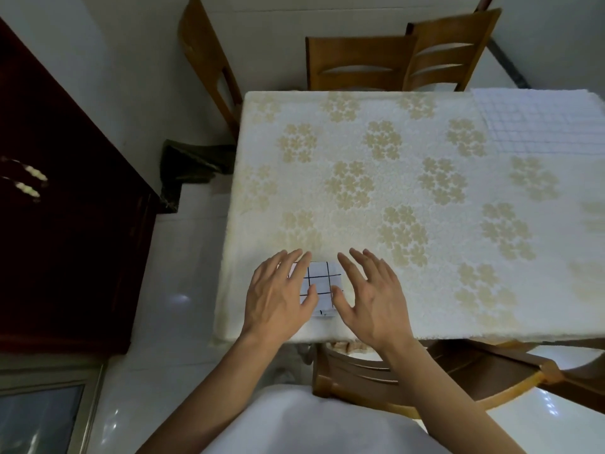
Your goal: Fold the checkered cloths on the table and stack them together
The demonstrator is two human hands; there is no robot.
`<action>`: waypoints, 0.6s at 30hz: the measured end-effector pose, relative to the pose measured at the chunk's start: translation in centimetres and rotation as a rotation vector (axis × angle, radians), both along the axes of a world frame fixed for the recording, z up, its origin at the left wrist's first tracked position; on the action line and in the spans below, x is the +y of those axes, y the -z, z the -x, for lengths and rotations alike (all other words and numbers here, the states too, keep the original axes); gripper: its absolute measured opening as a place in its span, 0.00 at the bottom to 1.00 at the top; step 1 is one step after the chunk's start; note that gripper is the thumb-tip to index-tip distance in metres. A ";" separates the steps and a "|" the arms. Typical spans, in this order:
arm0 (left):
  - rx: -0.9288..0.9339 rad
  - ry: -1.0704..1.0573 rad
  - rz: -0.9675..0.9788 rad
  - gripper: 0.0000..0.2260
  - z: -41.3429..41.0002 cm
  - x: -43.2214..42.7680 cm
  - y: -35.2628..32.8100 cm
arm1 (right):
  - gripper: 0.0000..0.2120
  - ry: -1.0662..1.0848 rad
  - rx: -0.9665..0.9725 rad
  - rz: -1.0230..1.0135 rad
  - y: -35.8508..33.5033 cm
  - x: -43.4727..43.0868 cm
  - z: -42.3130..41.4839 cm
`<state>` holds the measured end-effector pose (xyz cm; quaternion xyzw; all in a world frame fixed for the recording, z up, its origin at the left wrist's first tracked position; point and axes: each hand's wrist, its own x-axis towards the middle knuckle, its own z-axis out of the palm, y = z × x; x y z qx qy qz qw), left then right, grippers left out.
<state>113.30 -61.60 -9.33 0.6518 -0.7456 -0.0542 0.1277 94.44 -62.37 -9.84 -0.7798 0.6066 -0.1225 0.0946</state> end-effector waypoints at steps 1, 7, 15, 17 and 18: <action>-0.002 0.010 0.007 0.26 0.1 0.0 0.0 | 0.28 0.014 0.000 -0.004 -0.1 0.1 0.1; -0.014 0.105 -0.018 0.23 0.7 -0.8 0.6 | 0.28 0.143 0.043 -0.014 0.0 1.4 1.6; -0.001 0.346 -0.078 0.25 4.7 -2.0 1.7 | 0.28 0.362 0.127 -0.076 0.5 5.3 5.0; -0.006 0.419 -0.056 0.24 6.0 -2.0 1.7 | 0.28 0.426 0.143 -0.088 0.3 6.5 5.8; -0.007 0.447 -0.052 0.24 6.7 -2.0 1.6 | 0.28 0.457 0.148 -0.090 0.3 7.0 6.3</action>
